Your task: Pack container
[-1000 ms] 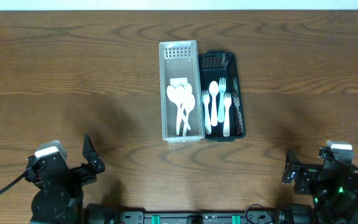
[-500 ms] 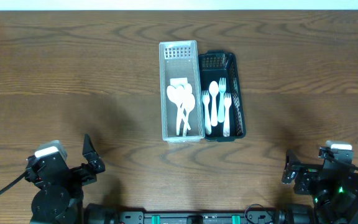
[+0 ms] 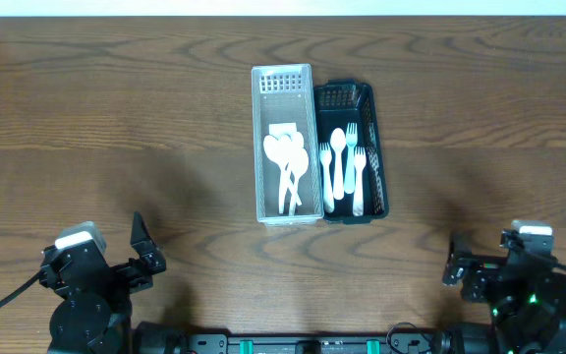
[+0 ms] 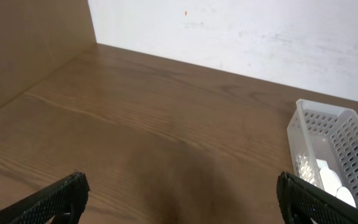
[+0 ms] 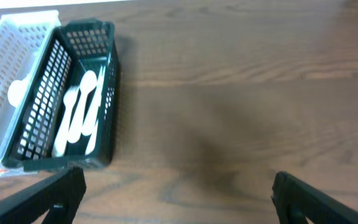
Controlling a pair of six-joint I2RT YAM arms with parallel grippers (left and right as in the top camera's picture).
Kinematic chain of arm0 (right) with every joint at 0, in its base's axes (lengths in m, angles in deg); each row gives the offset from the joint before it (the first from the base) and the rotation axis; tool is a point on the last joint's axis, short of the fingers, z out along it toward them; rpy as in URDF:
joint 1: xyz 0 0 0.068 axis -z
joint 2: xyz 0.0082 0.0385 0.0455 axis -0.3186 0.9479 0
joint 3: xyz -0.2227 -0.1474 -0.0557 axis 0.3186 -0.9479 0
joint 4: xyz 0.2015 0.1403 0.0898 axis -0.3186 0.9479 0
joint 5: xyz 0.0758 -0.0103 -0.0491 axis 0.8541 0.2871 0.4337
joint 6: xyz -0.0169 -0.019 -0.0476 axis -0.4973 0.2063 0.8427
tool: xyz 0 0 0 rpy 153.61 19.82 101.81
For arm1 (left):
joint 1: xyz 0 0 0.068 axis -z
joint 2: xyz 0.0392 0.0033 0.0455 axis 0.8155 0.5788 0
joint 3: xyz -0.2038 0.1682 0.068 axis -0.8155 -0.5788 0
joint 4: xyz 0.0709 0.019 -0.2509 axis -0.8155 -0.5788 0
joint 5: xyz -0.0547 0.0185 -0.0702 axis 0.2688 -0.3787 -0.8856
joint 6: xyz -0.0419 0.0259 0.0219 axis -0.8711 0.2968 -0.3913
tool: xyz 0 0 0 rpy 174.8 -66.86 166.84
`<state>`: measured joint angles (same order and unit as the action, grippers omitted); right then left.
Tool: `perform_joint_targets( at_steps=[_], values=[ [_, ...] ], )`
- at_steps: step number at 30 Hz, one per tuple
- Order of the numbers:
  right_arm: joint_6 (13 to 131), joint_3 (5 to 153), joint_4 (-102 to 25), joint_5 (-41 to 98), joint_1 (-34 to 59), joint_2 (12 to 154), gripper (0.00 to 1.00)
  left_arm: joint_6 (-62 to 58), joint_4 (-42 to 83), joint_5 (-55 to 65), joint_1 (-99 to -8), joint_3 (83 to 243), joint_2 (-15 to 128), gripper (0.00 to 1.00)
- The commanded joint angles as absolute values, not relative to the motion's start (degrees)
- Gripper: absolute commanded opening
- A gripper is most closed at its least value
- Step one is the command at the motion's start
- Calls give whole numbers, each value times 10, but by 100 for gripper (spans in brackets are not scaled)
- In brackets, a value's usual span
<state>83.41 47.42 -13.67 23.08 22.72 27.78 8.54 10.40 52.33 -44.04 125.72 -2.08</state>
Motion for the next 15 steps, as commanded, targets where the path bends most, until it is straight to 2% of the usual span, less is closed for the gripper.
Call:
perform_joint_targets(
  at_steps=[1,8,15],
  values=[
    [826,395,-237,256,213,210,99,76,102,532,-439,1257,-23,98],
    [826,226,-572,280,197,169,99,76,102,532,-439,1257,-23,98],
    [829,97,-778,278,180,165,99,76,102,532,-439,1257,-23,98]
  ],
)
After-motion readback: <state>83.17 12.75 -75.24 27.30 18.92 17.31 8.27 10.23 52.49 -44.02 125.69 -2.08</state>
